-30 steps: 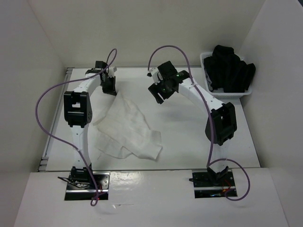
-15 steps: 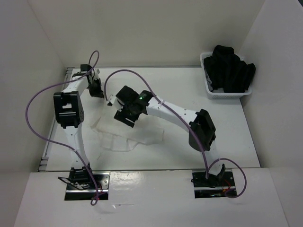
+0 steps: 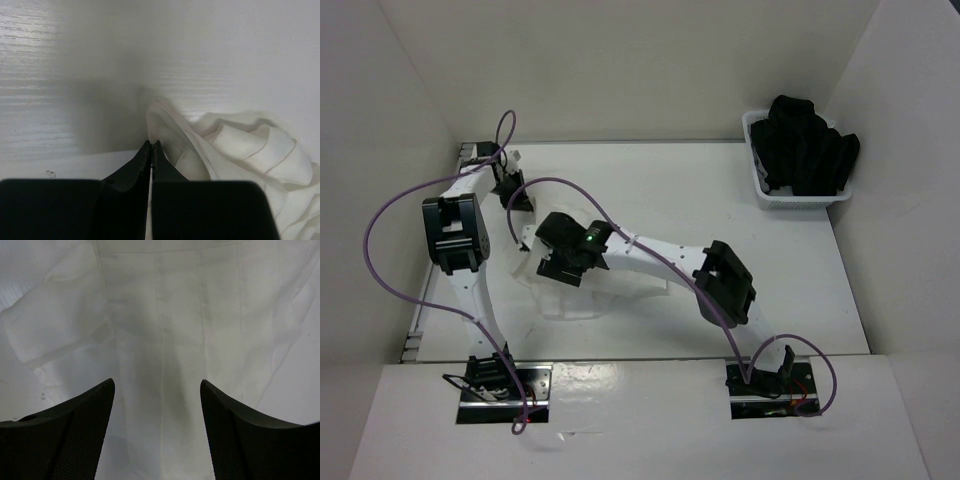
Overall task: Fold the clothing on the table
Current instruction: Flatten the skirt out
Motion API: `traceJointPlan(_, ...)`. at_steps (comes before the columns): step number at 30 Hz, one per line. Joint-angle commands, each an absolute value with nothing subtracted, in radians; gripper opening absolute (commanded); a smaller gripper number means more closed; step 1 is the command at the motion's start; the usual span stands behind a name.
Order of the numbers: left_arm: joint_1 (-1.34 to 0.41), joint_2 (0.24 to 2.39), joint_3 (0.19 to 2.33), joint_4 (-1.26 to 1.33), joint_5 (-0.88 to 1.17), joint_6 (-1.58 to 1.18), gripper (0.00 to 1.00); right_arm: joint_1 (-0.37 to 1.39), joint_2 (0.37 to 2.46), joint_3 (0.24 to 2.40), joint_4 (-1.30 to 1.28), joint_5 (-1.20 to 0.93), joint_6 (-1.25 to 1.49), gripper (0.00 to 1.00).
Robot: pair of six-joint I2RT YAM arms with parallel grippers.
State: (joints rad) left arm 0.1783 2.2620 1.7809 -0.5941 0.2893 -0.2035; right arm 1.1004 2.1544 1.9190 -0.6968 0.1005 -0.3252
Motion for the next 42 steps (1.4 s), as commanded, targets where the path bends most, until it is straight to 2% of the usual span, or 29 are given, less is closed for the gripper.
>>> traceJointPlan(1, 0.167, 2.260, 1.729, -0.660, 0.310, -0.166, 0.02, 1.121, 2.193, 1.947, -0.572, 0.170, -0.368, 0.74)
traceJointPlan(9, 0.149, 2.260, 1.700, -0.680, 0.321, -0.146, 0.02, 1.141, 2.237, 1.948, -0.537, 0.179, -0.377, 0.74)
traceJointPlan(19, 0.149, 2.249, 1.677, -0.689, 0.302, -0.146, 0.02, 1.189, 2.256, 2.028, -0.606, 0.080, -0.339, 0.74)
traceJointPlan(32, 0.149, 2.249, 1.658, -0.678, 0.311, -0.146, 0.02, 1.198, 2.238, 1.858, -0.508, 0.123, -0.348, 0.74)
traceJointPlan(37, 0.149, 2.240, 1.658, -0.678, 0.302, -0.146, 0.09, 1.198, 2.247, 1.839, -0.488, 0.123, -0.357, 0.74)
traceJointPlan(42, 0.149, 2.230, 1.658, -0.678, 0.302, -0.146, 0.09, 1.198, 2.247, 1.830, -0.479, 0.141, -0.357, 0.72)
